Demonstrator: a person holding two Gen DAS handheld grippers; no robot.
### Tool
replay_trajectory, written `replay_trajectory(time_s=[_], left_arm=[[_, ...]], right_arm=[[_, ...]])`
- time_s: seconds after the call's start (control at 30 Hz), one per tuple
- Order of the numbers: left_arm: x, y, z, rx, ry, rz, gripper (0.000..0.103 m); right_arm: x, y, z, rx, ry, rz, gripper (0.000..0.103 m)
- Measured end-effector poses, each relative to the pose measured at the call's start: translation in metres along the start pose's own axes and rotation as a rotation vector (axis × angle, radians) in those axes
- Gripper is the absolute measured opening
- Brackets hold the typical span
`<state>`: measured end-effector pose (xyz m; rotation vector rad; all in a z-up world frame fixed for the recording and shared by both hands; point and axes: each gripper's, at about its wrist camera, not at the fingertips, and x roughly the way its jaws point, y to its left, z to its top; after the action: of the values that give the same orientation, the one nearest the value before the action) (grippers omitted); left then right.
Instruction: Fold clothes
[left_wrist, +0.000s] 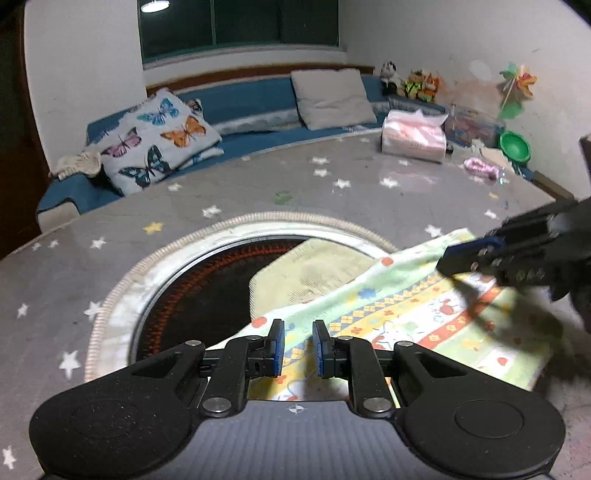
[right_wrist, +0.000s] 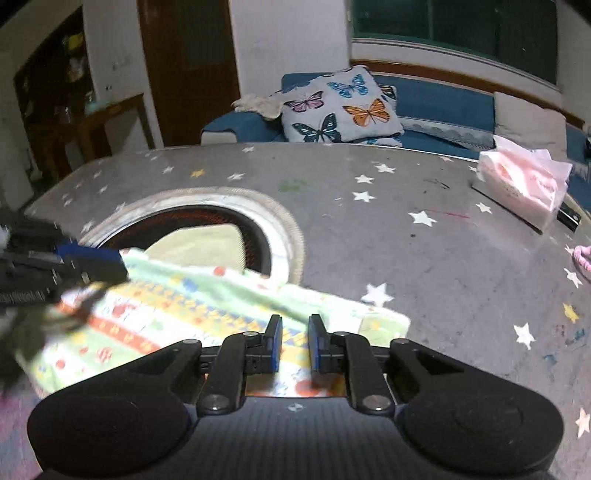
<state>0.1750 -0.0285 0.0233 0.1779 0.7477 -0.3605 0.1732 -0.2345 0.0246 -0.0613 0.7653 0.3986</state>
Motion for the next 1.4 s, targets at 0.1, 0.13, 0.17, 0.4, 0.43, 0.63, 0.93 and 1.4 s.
replay_trajectory(time_s=[0.1,0.13,0.17,0.4,0.43,0.63,0.93,1.4], left_arm=[[0.009,0.003,0.002,-0.018,0.008,-0.005,0.018],[0.011,0.003,0.002,-0.024,0.008,-0.009,0.018],[0.013,0.004,0.003,-0.030,0.007,-0.013,0.018],[0.017,0.000,0.003,0.002,-0.002,-0.014,0.018],[0.015,0.000,0.002,0.001,-0.004,-0.013,0.018],[-0.017,0.010,-0.011,-0.005,-0.034,0.021,0.029],[-0.094,0.023,-0.069,0.006,-0.059,0.094,0.051],[-0.113,0.010,-0.122,0.025,-0.025,0.091,0.041]], right_arm=[[-0.002,0.003,0.005,-0.004,-0.013,0.005,0.014],[-0.002,0.005,0.008,-0.010,-0.019,0.015,0.014],[-0.002,0.008,0.010,-0.018,-0.023,0.029,0.014],[0.036,0.038,0.022,-0.089,0.030,0.087,0.018],[0.038,0.040,0.022,-0.098,0.032,0.080,0.019],[0.006,0.041,0.020,-0.137,0.026,0.076,0.019],[-0.071,0.025,-0.024,-0.153,0.024,0.045,0.035],[-0.107,0.003,-0.080,-0.074,0.031,-0.007,0.036]])
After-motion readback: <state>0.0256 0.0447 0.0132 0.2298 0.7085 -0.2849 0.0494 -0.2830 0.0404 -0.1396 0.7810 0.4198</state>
